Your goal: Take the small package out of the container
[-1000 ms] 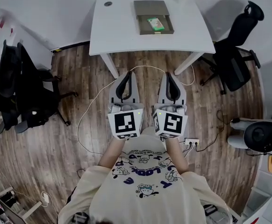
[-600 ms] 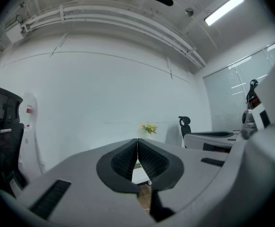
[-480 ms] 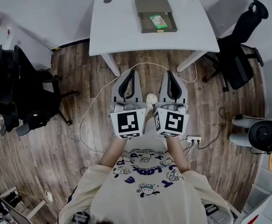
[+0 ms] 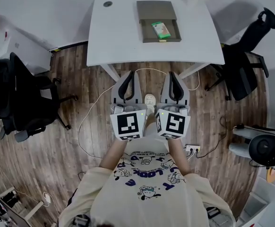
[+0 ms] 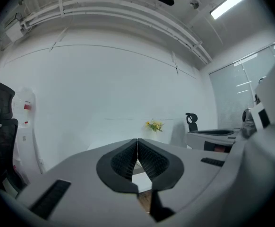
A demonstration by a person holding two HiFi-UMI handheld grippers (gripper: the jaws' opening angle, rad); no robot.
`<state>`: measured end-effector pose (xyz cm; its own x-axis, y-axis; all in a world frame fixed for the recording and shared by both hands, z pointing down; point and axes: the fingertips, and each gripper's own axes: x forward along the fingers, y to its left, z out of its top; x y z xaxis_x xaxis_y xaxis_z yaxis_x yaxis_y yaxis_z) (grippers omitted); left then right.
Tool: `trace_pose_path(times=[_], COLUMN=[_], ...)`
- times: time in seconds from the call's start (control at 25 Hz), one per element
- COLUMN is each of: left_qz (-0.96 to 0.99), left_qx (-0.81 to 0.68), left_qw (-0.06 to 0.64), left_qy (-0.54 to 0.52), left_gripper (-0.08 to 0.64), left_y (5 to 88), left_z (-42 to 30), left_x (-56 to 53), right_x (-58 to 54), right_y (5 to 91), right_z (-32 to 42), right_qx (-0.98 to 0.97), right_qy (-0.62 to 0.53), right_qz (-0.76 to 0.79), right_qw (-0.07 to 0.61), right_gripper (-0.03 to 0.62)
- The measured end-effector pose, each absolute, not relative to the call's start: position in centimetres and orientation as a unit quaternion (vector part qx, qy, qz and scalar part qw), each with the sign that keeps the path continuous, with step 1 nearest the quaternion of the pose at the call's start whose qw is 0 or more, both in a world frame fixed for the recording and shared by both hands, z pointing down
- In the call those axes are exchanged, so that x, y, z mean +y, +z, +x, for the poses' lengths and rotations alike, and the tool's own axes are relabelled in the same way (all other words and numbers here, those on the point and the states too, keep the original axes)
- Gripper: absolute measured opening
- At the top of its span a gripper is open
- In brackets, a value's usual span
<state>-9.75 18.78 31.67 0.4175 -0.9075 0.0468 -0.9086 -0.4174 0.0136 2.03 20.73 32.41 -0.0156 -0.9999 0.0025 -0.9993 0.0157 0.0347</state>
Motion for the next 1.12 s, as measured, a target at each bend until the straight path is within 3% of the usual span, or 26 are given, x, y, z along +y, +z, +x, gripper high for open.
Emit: trace_pose_path(times=[0.88, 1.12], left_qz=[0.812, 0.805], left_qx=[-0.582, -0.592], left_qw=[0.021, 0.033], left_qy=[0.021, 0.025], left_gripper=[0.014, 0.015], left_y=[30.8, 31.7], left_z=[-2.3, -1.5], left_x=[0.2, -2.8], right_x=[0.7, -2.5], right_y=[31.9, 33.4], right_z=[9.8, 10.8], right_qx=[-0.753, -0.763], right_qy=[0.007, 0.031], right_qz=[0.658, 0.646], right_qw=[0.016, 0.028], right_gripper=[0.035, 0.114])
